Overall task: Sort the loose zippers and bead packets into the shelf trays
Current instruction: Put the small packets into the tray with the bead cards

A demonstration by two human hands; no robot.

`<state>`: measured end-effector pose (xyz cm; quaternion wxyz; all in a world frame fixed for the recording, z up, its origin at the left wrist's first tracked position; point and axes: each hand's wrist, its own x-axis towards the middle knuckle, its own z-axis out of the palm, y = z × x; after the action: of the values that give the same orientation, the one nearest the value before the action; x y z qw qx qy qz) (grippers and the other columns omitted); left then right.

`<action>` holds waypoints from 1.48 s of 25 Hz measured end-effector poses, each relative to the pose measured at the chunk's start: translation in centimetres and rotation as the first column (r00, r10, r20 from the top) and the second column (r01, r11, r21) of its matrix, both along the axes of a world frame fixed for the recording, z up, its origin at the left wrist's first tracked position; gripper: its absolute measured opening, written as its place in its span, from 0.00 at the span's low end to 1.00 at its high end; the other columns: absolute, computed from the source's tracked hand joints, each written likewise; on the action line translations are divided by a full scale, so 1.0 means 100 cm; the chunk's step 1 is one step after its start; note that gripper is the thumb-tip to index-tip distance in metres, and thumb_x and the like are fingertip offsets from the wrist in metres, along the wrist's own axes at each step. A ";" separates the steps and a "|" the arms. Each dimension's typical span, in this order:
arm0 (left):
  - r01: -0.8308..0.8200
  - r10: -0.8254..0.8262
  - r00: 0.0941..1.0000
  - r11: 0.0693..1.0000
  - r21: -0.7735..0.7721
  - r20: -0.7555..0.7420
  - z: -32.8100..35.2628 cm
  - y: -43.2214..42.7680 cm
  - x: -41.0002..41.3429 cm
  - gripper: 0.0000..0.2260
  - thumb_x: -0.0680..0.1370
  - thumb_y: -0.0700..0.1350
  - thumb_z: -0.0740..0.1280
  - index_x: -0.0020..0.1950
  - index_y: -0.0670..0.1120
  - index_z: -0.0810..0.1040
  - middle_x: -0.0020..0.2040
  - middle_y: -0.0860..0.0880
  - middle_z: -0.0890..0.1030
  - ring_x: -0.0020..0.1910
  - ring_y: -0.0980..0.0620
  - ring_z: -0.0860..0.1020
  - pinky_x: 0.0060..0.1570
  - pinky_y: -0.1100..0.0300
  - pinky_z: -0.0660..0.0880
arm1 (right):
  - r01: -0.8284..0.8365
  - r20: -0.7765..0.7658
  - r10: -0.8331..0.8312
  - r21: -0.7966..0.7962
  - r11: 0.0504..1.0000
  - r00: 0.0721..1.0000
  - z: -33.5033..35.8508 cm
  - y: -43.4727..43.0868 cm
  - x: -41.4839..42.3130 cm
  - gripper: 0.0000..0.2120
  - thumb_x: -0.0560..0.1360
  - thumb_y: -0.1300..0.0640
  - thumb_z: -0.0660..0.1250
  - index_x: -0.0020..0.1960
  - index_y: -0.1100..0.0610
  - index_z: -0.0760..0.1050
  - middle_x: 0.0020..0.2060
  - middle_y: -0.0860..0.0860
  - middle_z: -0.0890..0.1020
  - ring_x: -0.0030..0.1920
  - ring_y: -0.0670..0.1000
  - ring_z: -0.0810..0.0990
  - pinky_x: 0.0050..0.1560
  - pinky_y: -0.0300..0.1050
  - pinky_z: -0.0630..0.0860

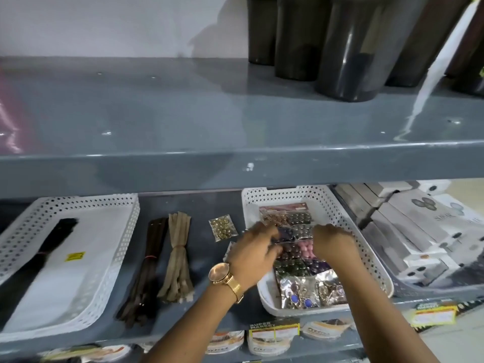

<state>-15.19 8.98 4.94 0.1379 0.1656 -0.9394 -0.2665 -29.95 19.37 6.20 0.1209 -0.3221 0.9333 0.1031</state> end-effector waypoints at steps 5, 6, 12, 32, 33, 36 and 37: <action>-0.430 0.412 0.861 0.903 -0.004 0.299 -0.046 -0.064 0.024 0.20 0.77 0.54 0.62 0.63 0.42 0.69 0.60 0.40 0.76 0.58 0.37 0.77 0.57 0.48 0.75 | -0.287 0.061 0.353 -0.460 0.840 0.934 -0.005 -0.100 0.024 0.09 0.72 0.66 0.60 0.51 0.63 0.75 0.49 0.60 0.80 0.52 0.60 0.80 0.53 0.51 0.78; -0.438 0.412 0.827 0.899 -0.020 0.382 -0.053 -0.069 0.025 0.24 0.75 0.58 0.63 0.63 0.42 0.70 0.60 0.39 0.77 0.58 0.37 0.77 0.58 0.48 0.75 | -0.368 0.064 0.455 -0.493 0.788 0.888 -0.015 -0.124 0.026 0.11 0.71 0.67 0.60 0.52 0.63 0.77 0.52 0.61 0.80 0.56 0.61 0.79 0.56 0.50 0.76; -0.439 0.371 0.814 0.897 0.055 0.448 -0.051 -0.056 0.024 0.22 0.67 0.57 0.67 0.53 0.44 0.78 0.54 0.41 0.83 0.52 0.41 0.81 0.50 0.50 0.80 | -0.524 0.173 0.592 -0.319 0.790 0.787 -0.066 -0.199 0.031 0.18 0.72 0.70 0.58 0.62 0.68 0.69 0.64 0.68 0.72 0.64 0.65 0.73 0.62 0.53 0.72; -0.134 0.221 0.969 0.842 0.523 -0.107 0.009 -0.073 -0.002 0.09 0.69 0.52 0.73 0.46 0.52 0.78 0.44 0.49 0.82 0.43 0.50 0.78 0.47 0.54 0.78 | 0.260 0.512 0.120 -0.608 0.750 0.850 0.034 -0.040 -0.066 0.09 0.73 0.59 0.70 0.50 0.63 0.80 0.51 0.62 0.83 0.49 0.56 0.80 0.48 0.45 0.75; -0.099 0.141 0.989 0.869 0.484 -0.050 0.008 -0.061 -0.014 0.11 0.71 0.49 0.72 0.52 0.50 0.78 0.47 0.49 0.80 0.46 0.51 0.77 0.47 0.57 0.74 | 0.208 0.444 0.061 -0.531 0.821 0.894 0.032 -0.025 -0.068 0.09 0.73 0.60 0.69 0.52 0.63 0.80 0.53 0.60 0.83 0.52 0.56 0.81 0.52 0.45 0.75; -0.042 -0.008 0.990 0.934 0.354 0.139 -0.004 -0.025 -0.047 0.14 0.75 0.42 0.69 0.60 0.44 0.73 0.58 0.46 0.77 0.55 0.48 0.75 0.52 0.59 0.70 | 0.179 0.423 -0.019 -0.342 0.923 0.906 0.009 0.009 -0.063 0.09 0.74 0.62 0.68 0.54 0.61 0.79 0.57 0.56 0.81 0.55 0.53 0.79 0.60 0.46 0.72; -0.020 -0.049 0.978 0.945 0.325 0.203 -0.011 -0.016 -0.056 0.16 0.75 0.41 0.68 0.61 0.43 0.71 0.61 0.45 0.75 0.59 0.47 0.75 0.55 0.58 0.71 | 0.207 0.472 -0.033 -0.320 0.925 0.881 -0.001 0.018 -0.062 0.09 0.74 0.63 0.68 0.54 0.62 0.78 0.55 0.56 0.82 0.52 0.52 0.79 0.54 0.44 0.76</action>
<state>-20.81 7.38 3.83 0.0077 0.2061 -0.8929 -0.4002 -36.10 21.12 6.08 0.2826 -0.2944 0.8994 -0.1567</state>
